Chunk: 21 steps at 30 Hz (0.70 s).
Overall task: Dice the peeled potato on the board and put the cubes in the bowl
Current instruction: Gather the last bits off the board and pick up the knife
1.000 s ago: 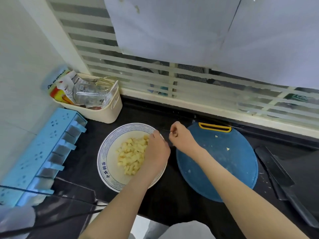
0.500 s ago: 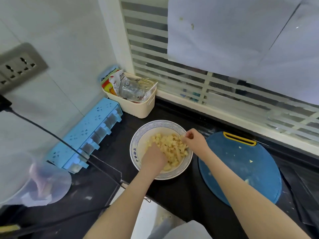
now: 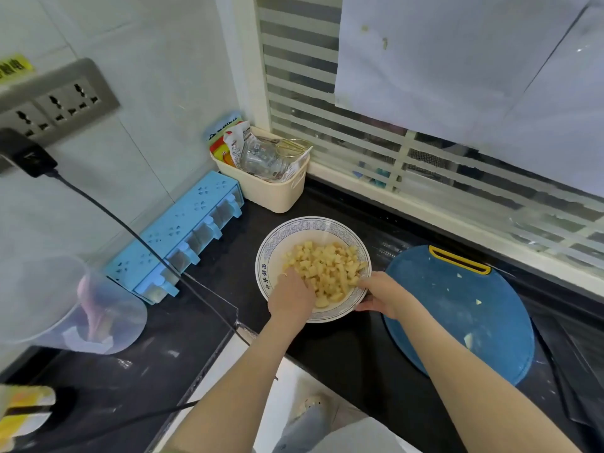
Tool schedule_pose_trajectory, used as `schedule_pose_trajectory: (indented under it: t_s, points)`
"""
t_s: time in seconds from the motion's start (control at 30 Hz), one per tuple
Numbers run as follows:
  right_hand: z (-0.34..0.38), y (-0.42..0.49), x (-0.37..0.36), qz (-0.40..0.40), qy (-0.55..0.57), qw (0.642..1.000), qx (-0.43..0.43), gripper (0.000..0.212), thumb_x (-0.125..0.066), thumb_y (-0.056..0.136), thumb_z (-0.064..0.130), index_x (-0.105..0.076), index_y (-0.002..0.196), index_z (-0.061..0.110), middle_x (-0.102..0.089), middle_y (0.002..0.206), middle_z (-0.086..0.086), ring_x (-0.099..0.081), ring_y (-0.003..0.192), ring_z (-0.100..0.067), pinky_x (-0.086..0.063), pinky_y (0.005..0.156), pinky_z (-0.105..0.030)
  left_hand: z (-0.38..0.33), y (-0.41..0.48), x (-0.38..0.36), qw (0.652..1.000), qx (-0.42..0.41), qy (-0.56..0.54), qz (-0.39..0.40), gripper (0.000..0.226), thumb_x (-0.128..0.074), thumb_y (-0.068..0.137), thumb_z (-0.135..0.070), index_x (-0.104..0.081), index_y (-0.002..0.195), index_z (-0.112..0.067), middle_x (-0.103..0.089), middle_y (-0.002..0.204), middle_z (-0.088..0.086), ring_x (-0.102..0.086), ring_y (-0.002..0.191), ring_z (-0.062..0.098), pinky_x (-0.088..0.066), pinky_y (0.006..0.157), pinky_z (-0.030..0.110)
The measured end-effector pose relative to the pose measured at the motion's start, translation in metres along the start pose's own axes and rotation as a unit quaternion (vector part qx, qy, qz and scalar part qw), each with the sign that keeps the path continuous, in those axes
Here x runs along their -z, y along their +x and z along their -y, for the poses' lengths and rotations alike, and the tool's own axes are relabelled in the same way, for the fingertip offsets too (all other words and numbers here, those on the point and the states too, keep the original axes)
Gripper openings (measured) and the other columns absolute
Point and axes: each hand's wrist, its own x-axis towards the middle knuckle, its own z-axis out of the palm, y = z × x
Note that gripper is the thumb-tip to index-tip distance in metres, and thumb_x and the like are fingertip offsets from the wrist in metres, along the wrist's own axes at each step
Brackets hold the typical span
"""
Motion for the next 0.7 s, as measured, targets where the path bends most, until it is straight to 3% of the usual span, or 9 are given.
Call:
schedule_pose_trajectory:
  t_s: [0.07,0.23,0.3,0.37,0.47,0.5,0.57,0.63,0.7]
  points:
    - [-0.001,0.001,-0.009,0.002,0.038,0.999,0.002,0.026,-0.057,0.094,0.0,-0.059,0.12,0.001,-0.068,0.114,-0.017,-0.067,0.099,-0.03,-0.058,0.055,-0.032,0.003,-0.002,0.0,0.999,0.01,-0.011,-0.042,0.04,-0.035,0.1,-0.035,-0.037,0.129,-0.007,-0.052,0.116,0.009,-0.059,0.097,0.027,-0.041,0.066,0.032]
    - [0.003,0.004,-0.039,-0.028,0.079,0.996,0.025,0.014,-0.05,0.097,0.0,-0.06,0.104,0.005,-0.067,0.106,-0.016,-0.068,0.09,-0.03,-0.058,0.051,-0.032,0.02,-0.004,0.007,0.982,0.03,-0.109,-0.152,0.03,-0.048,0.094,-0.021,-0.04,0.12,-0.007,-0.047,0.113,0.006,-0.048,0.088,0.018,-0.039,0.064,0.03]
    - [0.007,0.006,-0.052,-0.03,0.1,0.994,0.024,0.017,-0.048,0.098,0.0,-0.06,0.11,0.003,-0.067,0.109,-0.018,-0.068,0.091,-0.032,-0.058,0.051,-0.033,0.028,-0.005,0.01,0.956,0.085,-0.201,-0.197,0.034,-0.055,0.089,-0.017,-0.038,0.118,-0.009,-0.044,0.118,0.008,-0.049,0.095,0.021,-0.04,0.068,0.032]
    - [0.01,0.009,-0.065,-0.023,0.124,0.992,0.026,0.02,-0.047,0.098,-0.001,-0.06,0.114,0.001,-0.068,0.109,-0.018,-0.07,0.09,-0.034,-0.058,0.052,-0.034,0.037,-0.002,0.015,0.897,0.199,-0.332,-0.212,0.042,-0.06,0.086,-0.021,-0.034,0.117,-0.009,-0.043,0.124,0.013,-0.051,0.104,0.029,-0.041,0.073,0.036]
    - [0.014,0.01,-0.083,0.005,0.144,0.989,0.034,0.021,-0.044,0.098,-0.001,-0.06,0.111,0.004,-0.069,0.107,-0.018,-0.071,0.087,-0.034,-0.06,0.058,-0.036,0.053,0.007,0.015,0.842,0.339,-0.413,-0.076,0.073,-0.054,0.087,-0.054,-0.032,0.136,-0.004,-0.045,0.13,0.016,-0.052,0.109,0.033,-0.046,0.085,0.038]
    - [0.015,0.01,-0.089,0.015,0.148,0.988,0.035,0.023,-0.044,0.097,-0.003,-0.059,0.112,0.004,-0.069,0.108,-0.018,-0.071,0.088,-0.035,-0.061,0.059,-0.036,0.056,0.008,0.014,0.825,0.344,-0.448,-0.021,0.075,-0.05,0.086,-0.062,-0.044,0.131,-0.004,-0.053,0.118,0.013,-0.056,0.096,0.028,-0.049,0.079,0.035]
    - [0.016,0.013,-0.1,0.027,0.155,0.987,0.033,0.029,-0.042,0.096,-0.005,-0.058,0.12,0.002,-0.068,0.112,-0.019,-0.071,0.088,-0.035,-0.061,0.06,-0.036,0.054,0.009,0.012,0.776,0.334,-0.531,0.066,0.063,-0.049,0.085,-0.067,-0.063,0.097,-0.007,-0.049,0.082,0.006,-0.045,0.061,0.016,-0.041,0.054,0.024]
    - [0.014,0.015,-0.11,0.039,0.157,0.987,0.021,0.034,-0.043,0.095,-0.006,-0.057,0.125,0.001,-0.068,0.112,-0.021,-0.072,0.086,-0.035,-0.061,0.061,-0.036,0.047,0.01,0.009,0.747,0.325,-0.568,0.12,0.053,-0.051,0.087,-0.063,-0.059,0.08,-0.01,-0.041,0.067,0.002,-0.035,0.05,0.012,-0.034,0.044,0.019]
    - [0.012,0.014,-0.117,0.053,0.138,0.989,0.016,0.034,-0.044,0.094,-0.006,-0.056,0.125,0.0,-0.069,0.106,-0.023,-0.072,0.082,-0.036,-0.061,0.064,-0.038,0.036,0.013,0.006,0.726,0.317,-0.595,0.133,0.042,-0.052,0.091,-0.053,-0.057,0.084,-0.012,-0.046,0.06,0.001,-0.035,0.048,0.011,-0.035,0.041,0.018]
